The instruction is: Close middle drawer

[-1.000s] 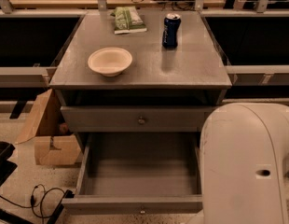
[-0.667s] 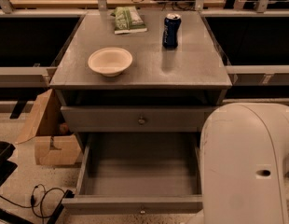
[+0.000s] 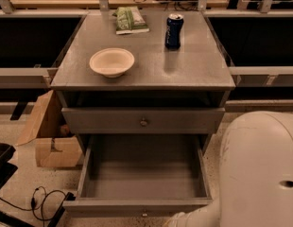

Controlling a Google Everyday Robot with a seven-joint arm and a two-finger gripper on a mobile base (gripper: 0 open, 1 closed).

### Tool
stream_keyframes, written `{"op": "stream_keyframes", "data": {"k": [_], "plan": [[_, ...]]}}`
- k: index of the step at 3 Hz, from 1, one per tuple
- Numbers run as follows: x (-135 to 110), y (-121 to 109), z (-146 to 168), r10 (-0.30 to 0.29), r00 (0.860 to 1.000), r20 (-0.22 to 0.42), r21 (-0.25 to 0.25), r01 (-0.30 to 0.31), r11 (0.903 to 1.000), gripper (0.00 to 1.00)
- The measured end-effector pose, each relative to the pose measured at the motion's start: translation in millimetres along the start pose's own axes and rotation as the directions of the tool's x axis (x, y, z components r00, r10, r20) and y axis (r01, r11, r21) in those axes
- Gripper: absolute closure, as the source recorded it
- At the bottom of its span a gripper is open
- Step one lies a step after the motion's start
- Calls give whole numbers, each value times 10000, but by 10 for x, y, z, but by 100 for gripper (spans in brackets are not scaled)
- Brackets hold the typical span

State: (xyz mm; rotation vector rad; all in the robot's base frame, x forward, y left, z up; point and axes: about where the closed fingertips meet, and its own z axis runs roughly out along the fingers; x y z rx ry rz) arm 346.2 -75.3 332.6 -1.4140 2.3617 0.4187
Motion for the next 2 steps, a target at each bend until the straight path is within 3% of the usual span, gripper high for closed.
{"op": "stream_keyframes", "data": {"k": [1, 2], "plan": [[-302, -373, -65, -426, 9975, 567, 733, 384, 9966, 100], [-303, -374, -65, -427, 9975, 567, 734, 385, 9966, 100]]}}
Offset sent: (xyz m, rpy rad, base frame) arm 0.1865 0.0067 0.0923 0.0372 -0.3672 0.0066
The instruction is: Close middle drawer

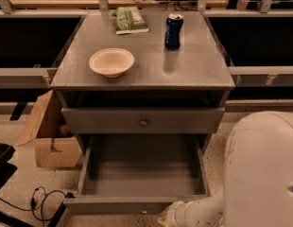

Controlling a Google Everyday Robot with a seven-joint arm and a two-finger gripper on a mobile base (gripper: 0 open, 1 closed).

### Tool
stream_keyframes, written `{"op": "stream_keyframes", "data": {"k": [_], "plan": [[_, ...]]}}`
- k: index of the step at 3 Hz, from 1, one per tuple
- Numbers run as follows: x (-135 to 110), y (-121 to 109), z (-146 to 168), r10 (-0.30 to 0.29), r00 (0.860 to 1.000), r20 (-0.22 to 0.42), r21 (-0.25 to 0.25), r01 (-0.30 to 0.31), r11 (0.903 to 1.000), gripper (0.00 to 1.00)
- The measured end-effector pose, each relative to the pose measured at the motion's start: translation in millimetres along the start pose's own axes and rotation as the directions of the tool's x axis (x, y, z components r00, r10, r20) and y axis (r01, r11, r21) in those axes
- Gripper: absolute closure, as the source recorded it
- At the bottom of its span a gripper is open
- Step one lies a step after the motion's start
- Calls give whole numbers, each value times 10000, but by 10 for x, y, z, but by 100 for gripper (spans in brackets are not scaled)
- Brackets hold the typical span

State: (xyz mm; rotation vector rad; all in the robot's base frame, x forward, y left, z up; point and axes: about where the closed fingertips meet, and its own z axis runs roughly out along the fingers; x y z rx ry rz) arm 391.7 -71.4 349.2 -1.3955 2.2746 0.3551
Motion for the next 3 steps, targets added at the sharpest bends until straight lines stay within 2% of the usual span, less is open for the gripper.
{"op": "stream_keyframes", "data": {"k": [3], "plan": [[-320, -252, -83, -463, 9979, 461, 502, 439, 9978, 100]]}}
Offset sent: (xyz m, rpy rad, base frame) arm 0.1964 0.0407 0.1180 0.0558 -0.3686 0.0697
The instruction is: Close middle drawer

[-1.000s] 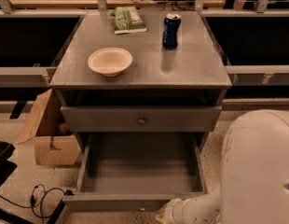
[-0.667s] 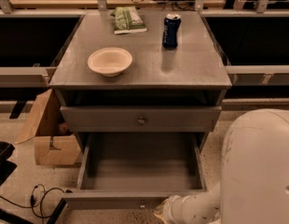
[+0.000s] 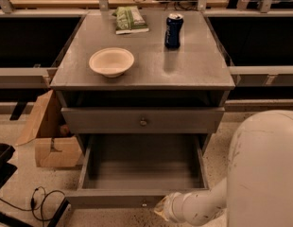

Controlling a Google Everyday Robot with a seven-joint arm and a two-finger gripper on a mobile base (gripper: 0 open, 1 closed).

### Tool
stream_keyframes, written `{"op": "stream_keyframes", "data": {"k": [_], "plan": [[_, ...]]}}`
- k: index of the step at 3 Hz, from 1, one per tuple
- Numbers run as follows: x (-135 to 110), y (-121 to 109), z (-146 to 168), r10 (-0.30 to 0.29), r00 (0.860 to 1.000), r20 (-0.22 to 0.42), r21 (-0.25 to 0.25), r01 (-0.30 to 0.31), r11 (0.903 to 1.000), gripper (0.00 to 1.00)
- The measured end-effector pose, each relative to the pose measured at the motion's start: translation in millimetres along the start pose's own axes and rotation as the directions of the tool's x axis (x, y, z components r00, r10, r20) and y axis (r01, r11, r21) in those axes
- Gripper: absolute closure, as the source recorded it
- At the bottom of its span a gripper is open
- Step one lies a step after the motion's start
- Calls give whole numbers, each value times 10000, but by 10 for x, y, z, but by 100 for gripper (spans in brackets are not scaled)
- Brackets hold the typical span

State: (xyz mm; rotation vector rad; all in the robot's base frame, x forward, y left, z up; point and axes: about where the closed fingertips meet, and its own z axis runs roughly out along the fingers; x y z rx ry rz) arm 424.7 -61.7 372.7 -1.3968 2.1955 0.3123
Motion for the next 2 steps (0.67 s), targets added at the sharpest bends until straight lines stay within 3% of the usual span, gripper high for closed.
{"op": "stream_keyframes", "data": {"k": [2], "plan": [[-104, -64, -24, -151, 9997, 171, 146, 149, 9998, 100]]}}
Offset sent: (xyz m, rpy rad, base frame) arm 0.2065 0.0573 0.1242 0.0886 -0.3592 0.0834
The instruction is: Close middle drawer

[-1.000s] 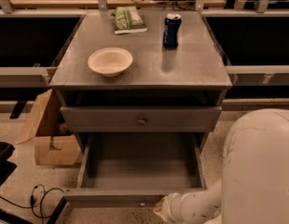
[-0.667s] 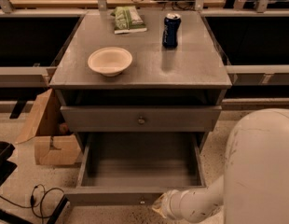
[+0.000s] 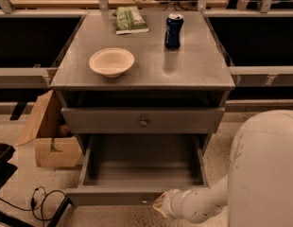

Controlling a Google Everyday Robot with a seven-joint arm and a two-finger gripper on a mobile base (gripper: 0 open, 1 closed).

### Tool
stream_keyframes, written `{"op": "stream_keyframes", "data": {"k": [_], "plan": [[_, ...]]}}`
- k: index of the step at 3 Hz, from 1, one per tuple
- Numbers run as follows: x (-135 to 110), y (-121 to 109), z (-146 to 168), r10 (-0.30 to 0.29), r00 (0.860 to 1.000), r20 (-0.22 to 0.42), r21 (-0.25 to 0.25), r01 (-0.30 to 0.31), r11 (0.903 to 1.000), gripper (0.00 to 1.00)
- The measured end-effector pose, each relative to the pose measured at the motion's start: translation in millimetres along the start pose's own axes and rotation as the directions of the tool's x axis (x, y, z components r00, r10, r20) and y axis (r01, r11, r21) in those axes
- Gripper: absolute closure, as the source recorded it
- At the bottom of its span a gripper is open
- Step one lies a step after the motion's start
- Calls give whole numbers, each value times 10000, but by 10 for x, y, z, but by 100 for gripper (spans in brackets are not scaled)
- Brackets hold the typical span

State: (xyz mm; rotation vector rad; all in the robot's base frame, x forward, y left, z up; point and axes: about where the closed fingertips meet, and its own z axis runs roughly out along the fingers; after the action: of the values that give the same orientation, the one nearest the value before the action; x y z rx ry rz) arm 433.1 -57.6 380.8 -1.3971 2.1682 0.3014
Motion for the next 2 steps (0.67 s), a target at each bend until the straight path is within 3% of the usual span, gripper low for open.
{"op": "stream_keyframes", "data": {"k": [2], "plan": [[-145, -109, -16, -184, 9996, 219, 194, 180, 9996, 100]]}}
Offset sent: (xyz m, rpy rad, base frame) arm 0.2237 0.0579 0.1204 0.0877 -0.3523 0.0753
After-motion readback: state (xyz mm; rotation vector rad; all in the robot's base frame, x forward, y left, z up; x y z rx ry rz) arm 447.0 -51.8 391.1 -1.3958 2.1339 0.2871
